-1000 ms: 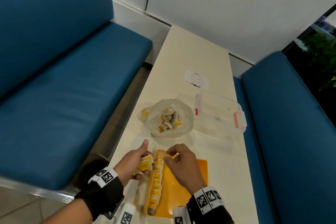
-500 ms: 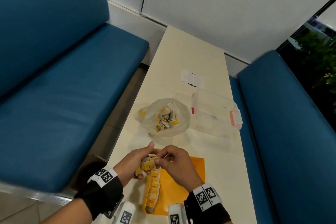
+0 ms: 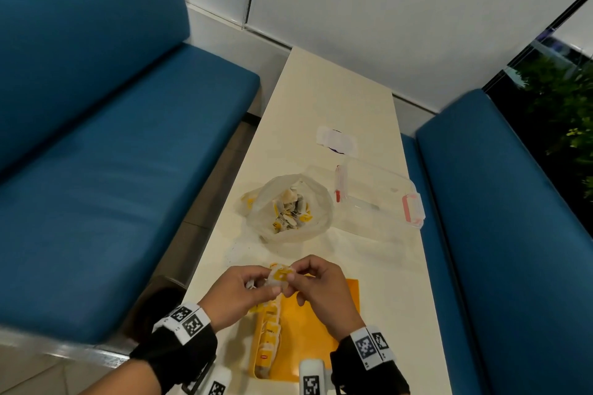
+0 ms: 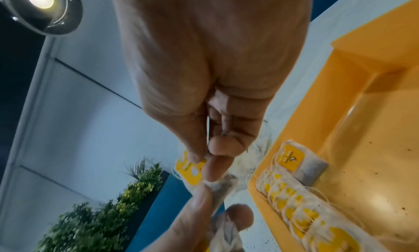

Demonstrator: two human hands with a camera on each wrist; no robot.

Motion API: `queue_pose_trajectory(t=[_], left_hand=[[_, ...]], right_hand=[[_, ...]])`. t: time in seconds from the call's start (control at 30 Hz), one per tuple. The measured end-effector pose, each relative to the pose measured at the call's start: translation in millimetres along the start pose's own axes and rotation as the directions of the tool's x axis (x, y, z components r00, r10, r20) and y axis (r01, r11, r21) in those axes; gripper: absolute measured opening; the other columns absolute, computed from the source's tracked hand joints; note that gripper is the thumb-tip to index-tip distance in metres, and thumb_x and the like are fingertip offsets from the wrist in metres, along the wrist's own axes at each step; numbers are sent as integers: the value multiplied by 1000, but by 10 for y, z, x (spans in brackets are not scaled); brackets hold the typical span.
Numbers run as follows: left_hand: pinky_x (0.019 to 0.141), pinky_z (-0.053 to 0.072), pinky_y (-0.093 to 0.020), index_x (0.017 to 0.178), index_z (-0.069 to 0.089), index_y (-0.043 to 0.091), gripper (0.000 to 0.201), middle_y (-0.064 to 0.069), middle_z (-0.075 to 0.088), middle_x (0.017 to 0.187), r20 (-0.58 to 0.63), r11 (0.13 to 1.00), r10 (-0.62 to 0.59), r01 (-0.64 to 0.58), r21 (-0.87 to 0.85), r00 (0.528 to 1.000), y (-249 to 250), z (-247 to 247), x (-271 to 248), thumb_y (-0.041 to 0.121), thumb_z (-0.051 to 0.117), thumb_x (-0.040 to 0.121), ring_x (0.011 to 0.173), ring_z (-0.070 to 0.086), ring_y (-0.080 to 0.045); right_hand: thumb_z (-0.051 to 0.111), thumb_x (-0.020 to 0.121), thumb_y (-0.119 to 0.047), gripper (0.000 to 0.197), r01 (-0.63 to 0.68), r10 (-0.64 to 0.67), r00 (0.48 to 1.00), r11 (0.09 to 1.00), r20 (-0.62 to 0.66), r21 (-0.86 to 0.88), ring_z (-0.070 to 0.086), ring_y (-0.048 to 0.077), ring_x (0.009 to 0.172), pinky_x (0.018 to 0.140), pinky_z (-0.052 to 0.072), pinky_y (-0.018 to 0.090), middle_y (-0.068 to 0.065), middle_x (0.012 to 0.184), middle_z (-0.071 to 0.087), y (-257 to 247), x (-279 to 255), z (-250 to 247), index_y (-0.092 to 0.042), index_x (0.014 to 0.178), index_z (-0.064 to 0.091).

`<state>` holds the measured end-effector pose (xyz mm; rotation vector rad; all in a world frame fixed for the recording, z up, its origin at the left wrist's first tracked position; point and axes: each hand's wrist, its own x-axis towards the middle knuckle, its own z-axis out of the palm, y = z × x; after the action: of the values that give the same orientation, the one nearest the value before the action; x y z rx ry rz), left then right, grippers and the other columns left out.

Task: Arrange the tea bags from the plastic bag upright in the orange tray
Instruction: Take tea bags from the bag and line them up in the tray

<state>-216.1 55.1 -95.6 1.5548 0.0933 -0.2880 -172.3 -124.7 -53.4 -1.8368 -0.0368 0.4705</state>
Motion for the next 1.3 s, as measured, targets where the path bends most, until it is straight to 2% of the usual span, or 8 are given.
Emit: queue_pose_trajectory(t=[0.1,0.27,0.47,0.73,0.93,1.07,1.17,1.3], left_hand=[[56,45,-11,101,77,27,18,-1,68,80,-50,996,-55,58,69,997,-82,-50,28,23,81,84,64,63,2],[78,56,-28,97,75,36,20,-4,74,84,-150,968,-129,157,195,980,-289,-94,119,41,82,79,79,71,-12],[77,52,-20,116,63,37,42,3,67,92,-139,924,-170,206,322,976,-384,-3,169,40,82,79,86,65,-9],[75,50,-15,115,63,37,40,4,65,98,-139,912,-206,242,333,969,-415,2,185,39,82,80,89,63,-7],[65,43,-7,115,64,35,40,4,65,102,-122,911,-212,241,335,970,-397,-15,206,39,82,79,90,62,-4],[68,45,-9,114,65,36,40,4,66,104,-112,912,-223,248,328,968,-394,-13,231,39,83,78,92,63,-5],[70,48,-11,113,65,37,40,4,67,102,-108,914,-221,245,325,969,-397,-9,246,39,84,77,91,64,-5],[76,50,-15,113,64,38,41,5,66,105,-101,911,-222,243,333,970,-408,-12,249,40,83,77,93,64,-5]], right_hand=[[67,89,2,7,-21,22,998,1000,-51,19,68,28,62,48,45,29,15,70,67,57,26,-137,5,88,60],[60,92,5,11,-156,148,986,980,-71,-121,69,25,63,46,45,27,3,61,66,342,72,-348,-4,86,58],[61,92,2,12,-277,273,961,942,-48,-190,64,15,54,45,46,25,9,68,66,636,199,-237,-8,87,58],[70,83,2,9,-335,302,922,936,-242,-111,64,19,55,61,55,35,11,69,73,766,370,-83,-7,82,66],[72,83,-6,4,-342,271,887,929,-373,-140,60,14,49,50,49,25,9,67,72,799,395,4,-10,82,72],[71,85,-12,5,-368,284,863,920,-418,-136,62,13,48,50,52,25,5,60,71,793,415,69,-12,79,72],[68,86,-10,8,-386,294,846,914,-444,-129,56,5,40,42,44,18,3,56,69,781,427,87,-8,80,73],[68,86,-8,10,-392,323,835,918,-445,-68,55,5,38,40,42,15,9,58,69,749,443,102,-2,79,73]])
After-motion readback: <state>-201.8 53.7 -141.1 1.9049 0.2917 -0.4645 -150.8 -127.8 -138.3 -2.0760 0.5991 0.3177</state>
